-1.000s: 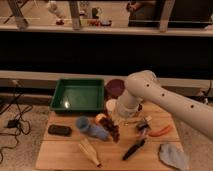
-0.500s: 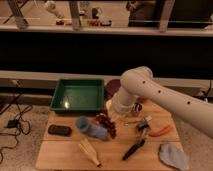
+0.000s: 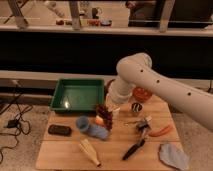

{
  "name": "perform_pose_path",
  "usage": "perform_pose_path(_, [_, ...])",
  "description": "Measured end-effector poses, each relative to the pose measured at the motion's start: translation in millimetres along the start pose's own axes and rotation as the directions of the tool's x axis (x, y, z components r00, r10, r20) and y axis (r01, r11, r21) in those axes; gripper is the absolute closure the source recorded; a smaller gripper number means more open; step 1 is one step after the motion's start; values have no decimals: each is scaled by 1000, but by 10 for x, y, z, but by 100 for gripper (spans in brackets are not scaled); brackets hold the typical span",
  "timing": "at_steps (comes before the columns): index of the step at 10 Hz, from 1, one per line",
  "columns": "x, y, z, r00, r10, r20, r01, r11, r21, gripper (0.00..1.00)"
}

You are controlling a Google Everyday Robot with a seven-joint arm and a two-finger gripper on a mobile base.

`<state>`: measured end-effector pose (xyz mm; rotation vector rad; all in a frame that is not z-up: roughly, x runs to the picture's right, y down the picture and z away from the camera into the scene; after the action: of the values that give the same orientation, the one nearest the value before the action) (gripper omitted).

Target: Place grapes in paper cup

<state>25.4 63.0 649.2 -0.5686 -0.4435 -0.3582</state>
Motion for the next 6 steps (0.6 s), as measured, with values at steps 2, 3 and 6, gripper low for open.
perform_pose_path(2, [16, -192, -162, 1000, -6, -13, 6, 1000, 21, 100])
perform_pose_path(3, [35, -276, -202, 1000, -7, -15, 7, 1000, 29, 100])
perform_pose_path(6, [306, -453, -201, 1000, 29, 13, -29, 999, 44, 100])
